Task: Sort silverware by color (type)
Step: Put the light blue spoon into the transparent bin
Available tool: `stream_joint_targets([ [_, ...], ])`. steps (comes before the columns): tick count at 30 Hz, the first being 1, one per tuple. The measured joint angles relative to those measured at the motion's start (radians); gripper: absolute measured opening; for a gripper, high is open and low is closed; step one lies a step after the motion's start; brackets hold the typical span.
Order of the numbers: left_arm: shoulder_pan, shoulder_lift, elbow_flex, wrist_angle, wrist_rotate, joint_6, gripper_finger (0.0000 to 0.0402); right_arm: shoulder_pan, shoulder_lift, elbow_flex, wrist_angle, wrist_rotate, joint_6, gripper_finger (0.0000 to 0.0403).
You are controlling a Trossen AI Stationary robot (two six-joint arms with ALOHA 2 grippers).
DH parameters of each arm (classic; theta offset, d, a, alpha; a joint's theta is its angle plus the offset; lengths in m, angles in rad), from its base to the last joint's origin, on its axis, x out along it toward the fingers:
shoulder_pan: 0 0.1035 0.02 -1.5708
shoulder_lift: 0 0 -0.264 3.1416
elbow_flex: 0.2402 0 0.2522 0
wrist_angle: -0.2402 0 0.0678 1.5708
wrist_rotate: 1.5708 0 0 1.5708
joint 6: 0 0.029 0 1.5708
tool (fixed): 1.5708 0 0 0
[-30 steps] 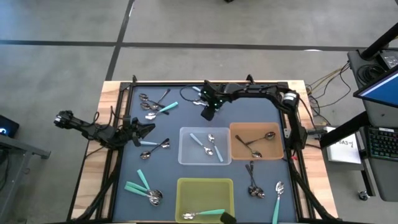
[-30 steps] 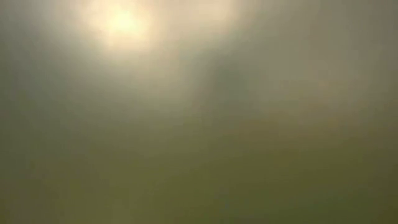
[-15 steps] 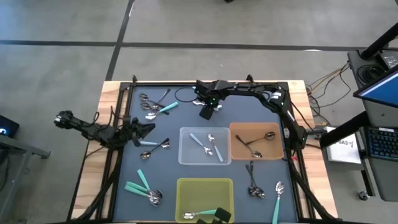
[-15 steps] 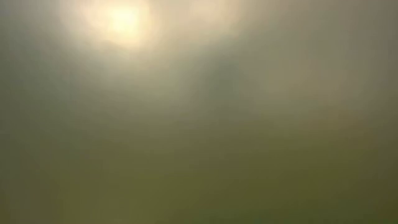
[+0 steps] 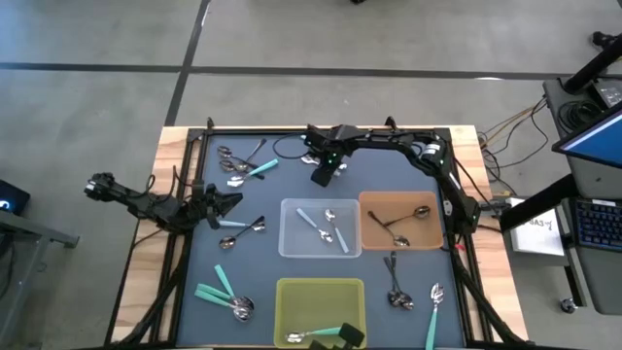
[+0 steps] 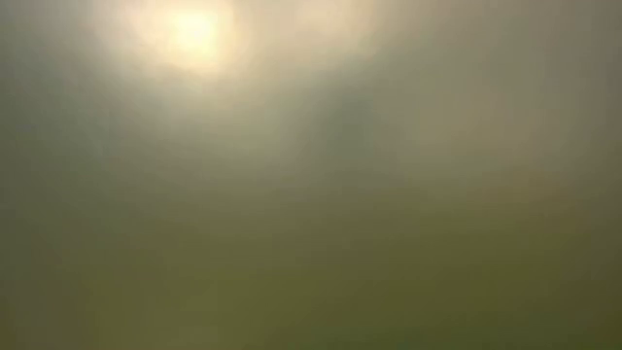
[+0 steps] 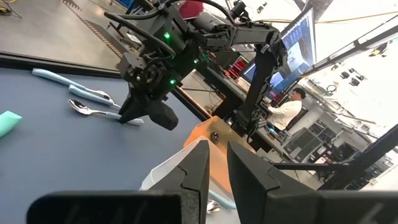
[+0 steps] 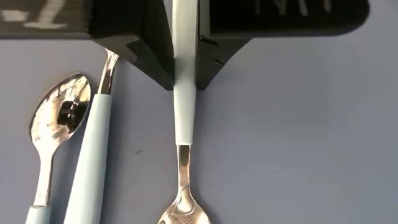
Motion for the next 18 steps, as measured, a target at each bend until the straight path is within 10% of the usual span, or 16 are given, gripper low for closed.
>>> stream_joint_targets([
  [8, 0.0, 0.0, 0.0, 0.0, 0.0, 0.0, 0.004, -0.001, -0.074, 0.037, -0.014, 0.003, 0.005, 0.0028],
  [18, 0.0, 0.0, 0.0, 0.001, 0.0, 0.0, 0.004, 0.088, -0.195, 0.058, -0.044, -0.252, 0.01, 0.0028],
])
